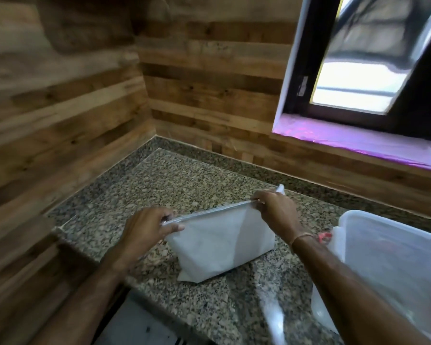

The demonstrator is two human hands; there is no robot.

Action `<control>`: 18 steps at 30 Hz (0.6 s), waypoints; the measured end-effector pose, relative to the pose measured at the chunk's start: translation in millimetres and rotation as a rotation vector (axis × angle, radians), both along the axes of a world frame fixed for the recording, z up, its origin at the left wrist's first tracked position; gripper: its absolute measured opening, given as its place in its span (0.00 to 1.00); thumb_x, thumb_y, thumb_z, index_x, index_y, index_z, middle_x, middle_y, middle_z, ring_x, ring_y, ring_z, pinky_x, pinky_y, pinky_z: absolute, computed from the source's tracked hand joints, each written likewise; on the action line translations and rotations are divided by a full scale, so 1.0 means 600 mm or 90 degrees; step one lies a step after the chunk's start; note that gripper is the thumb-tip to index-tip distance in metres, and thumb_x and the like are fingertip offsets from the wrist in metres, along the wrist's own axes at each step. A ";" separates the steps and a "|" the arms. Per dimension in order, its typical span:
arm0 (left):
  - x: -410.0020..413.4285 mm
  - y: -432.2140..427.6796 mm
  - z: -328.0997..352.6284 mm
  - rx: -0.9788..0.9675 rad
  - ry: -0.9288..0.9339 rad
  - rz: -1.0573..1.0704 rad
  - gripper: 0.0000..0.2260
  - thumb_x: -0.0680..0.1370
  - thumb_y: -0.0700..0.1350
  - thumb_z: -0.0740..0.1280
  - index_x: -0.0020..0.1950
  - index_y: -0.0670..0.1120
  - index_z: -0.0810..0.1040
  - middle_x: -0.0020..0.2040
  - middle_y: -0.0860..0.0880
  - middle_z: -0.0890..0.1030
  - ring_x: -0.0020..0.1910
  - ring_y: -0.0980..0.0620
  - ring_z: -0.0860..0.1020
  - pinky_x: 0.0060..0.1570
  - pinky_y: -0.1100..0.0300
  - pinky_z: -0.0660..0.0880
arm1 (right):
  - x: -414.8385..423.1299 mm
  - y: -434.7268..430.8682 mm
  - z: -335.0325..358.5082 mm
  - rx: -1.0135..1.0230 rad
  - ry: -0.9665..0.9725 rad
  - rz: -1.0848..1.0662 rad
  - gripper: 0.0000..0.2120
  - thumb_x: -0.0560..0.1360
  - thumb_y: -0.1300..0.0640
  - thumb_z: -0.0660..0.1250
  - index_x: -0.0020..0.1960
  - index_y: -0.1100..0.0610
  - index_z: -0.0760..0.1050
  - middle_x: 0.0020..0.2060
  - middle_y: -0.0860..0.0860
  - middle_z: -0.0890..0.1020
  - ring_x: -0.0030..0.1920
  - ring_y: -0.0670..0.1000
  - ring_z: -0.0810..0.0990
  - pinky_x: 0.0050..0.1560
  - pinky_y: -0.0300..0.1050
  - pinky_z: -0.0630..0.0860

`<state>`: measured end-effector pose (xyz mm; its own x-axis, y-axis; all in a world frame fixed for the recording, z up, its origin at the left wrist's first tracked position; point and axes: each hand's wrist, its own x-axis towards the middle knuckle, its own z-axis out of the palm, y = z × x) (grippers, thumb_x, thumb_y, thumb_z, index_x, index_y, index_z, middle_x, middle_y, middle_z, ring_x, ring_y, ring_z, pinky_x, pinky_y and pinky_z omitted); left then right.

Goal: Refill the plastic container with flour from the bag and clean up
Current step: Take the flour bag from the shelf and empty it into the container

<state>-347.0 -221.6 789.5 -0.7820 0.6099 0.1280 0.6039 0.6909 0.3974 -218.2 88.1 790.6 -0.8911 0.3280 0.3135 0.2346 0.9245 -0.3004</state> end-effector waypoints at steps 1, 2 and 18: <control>-0.005 -0.010 0.011 -0.008 -0.028 -0.014 0.17 0.72 0.63 0.74 0.34 0.53 0.76 0.28 0.53 0.76 0.29 0.55 0.75 0.30 0.59 0.64 | -0.004 -0.029 -0.001 -0.024 0.016 0.035 0.05 0.78 0.56 0.71 0.52 0.51 0.84 0.49 0.47 0.86 0.50 0.50 0.84 0.36 0.40 0.71; -0.009 -0.017 0.021 -0.012 -0.046 -0.029 0.16 0.71 0.61 0.76 0.35 0.52 0.77 0.29 0.53 0.77 0.29 0.55 0.76 0.30 0.59 0.64 | -0.010 -0.063 -0.005 -0.052 0.017 0.083 0.07 0.78 0.53 0.71 0.54 0.51 0.84 0.52 0.47 0.86 0.52 0.49 0.83 0.42 0.42 0.76; 0.005 -0.046 0.011 0.391 -0.308 -0.010 0.05 0.79 0.42 0.72 0.51 0.52 0.82 0.44 0.49 0.86 0.47 0.52 0.85 0.50 0.48 0.83 | -0.078 -0.291 -0.054 -0.627 0.161 0.134 0.12 0.75 0.57 0.76 0.35 0.50 0.77 0.35 0.43 0.75 0.40 0.47 0.73 0.42 0.46 0.72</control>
